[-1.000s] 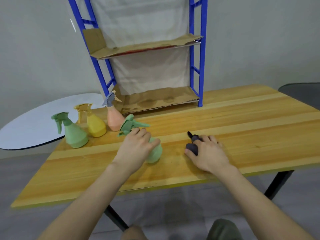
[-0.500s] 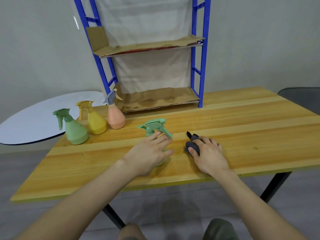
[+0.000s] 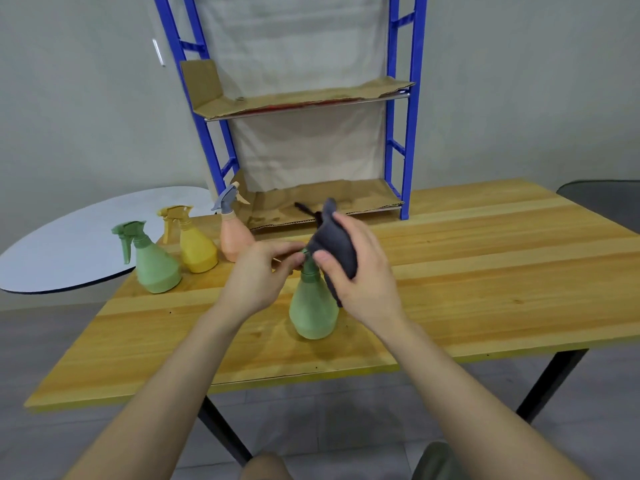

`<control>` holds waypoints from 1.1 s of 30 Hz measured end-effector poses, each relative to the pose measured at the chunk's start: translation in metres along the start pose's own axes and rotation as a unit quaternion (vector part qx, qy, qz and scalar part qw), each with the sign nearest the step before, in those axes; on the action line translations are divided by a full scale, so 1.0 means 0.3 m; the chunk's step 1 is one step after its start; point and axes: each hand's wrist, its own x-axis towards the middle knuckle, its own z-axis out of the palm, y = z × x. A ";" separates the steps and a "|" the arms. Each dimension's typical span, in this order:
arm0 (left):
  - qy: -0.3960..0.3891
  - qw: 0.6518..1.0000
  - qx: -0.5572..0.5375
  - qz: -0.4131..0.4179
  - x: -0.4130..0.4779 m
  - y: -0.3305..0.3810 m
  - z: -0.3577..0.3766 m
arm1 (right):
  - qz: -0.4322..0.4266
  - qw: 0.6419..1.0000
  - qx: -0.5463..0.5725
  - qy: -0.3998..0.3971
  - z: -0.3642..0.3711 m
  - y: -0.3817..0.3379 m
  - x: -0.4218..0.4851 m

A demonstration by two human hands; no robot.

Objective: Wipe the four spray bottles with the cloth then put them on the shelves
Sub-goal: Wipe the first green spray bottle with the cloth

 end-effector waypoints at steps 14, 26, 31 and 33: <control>0.014 0.999 0.041 -0.008 0.024 0.030 0.020 | 0.132 0.978 0.161 0.027 -0.046 0.115 -0.068; 0.024 0.999 0.035 -0.001 -0.008 0.029 0.008 | 0.140 0.987 0.082 -0.005 -0.054 0.161 -0.051; 0.046 0.997 0.058 0.022 -0.014 0.046 0.016 | 0.042 0.997 0.048 0.053 -0.130 0.095 -0.019; 0.039 0.996 0.070 0.037 -0.013 0.064 0.015 | -0.037 0.998 -0.038 -0.044 -0.127 0.036 0.044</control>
